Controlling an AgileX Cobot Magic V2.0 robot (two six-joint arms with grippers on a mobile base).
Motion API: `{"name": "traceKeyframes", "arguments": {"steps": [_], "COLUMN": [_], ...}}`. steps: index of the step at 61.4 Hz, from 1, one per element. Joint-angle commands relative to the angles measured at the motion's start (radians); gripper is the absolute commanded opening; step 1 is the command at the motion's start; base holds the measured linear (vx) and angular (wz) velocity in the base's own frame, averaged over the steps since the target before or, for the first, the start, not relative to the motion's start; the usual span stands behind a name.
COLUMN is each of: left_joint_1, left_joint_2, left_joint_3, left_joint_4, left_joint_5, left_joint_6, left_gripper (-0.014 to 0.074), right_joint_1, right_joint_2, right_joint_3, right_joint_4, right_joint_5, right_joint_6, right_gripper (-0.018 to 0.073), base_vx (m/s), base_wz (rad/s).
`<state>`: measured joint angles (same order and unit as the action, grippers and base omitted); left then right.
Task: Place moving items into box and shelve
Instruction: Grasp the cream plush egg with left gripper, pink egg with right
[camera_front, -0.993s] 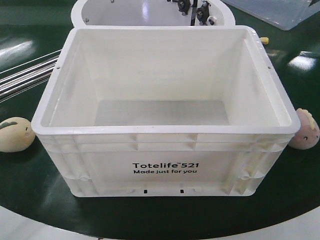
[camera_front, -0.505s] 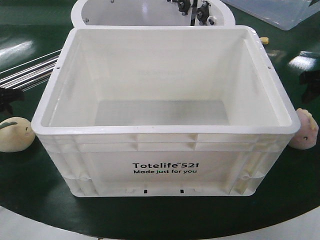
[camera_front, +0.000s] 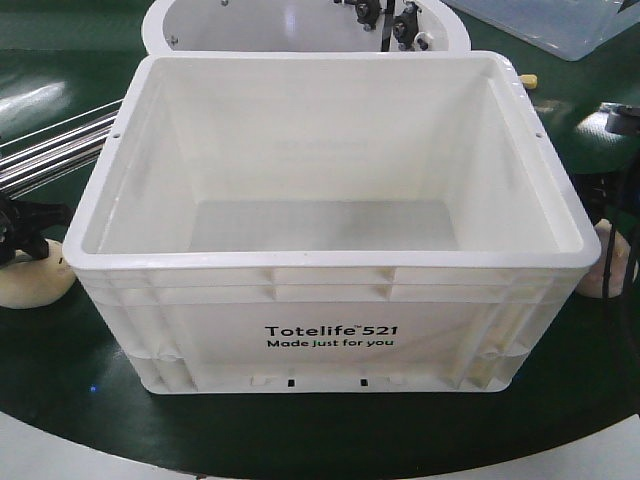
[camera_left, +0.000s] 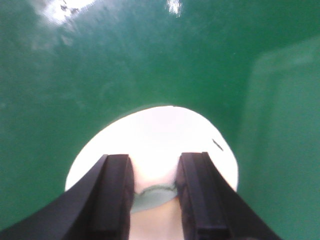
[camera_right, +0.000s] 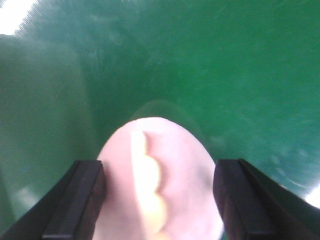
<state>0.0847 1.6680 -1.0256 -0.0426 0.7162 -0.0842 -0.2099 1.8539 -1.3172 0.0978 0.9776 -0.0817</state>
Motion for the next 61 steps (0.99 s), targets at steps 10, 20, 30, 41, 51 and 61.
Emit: {"name": "traceKeyframes", "arguments": {"steps": [10,20,30,41,51,61], "left_joint_1": [0.001,0.001,0.001,0.001,0.001,0.001], "left_joint_2": [0.053,0.067,0.066,0.018,-0.081,-0.193], "left_joint_3": [-0.017,-0.017,-0.017,-0.027,-0.081,-0.175], "left_joint_4": [-0.017,-0.017,-0.035,-0.043,-0.043,-0.043], "left_joint_5": [0.034,0.047,0.045,0.033,0.041,0.089], "left_joint_6": [0.038,0.052,0.052,0.051,0.05,0.05], "left_gripper": [0.0365,0.0298,0.0097,-0.0009,-0.0008,-0.0006], "right_joint_1": [0.001,0.001,0.001,0.0,0.0,0.0], "right_joint_2": [0.033,0.058,0.042,-0.009,-0.115,-0.275], "right_joint_3": [-0.032,-0.032,-0.032,-0.033,-0.035,-0.035], "right_joint_4": [0.021,0.018,0.018,0.018,0.018,0.018], "right_joint_5": [0.025,0.039,0.034,0.034,0.009,-0.047], "right_joint_6": [-0.009,-0.008,0.0,0.0,0.0,0.0], "right_gripper": [0.0518,0.0433,0.0204,-0.0013,-0.0009,-0.0007], "base_vx": [0.0,0.0,0.0,0.0,0.0,0.0], "base_wz": [0.0,0.0,0.0,0.0,0.0,0.0]}}
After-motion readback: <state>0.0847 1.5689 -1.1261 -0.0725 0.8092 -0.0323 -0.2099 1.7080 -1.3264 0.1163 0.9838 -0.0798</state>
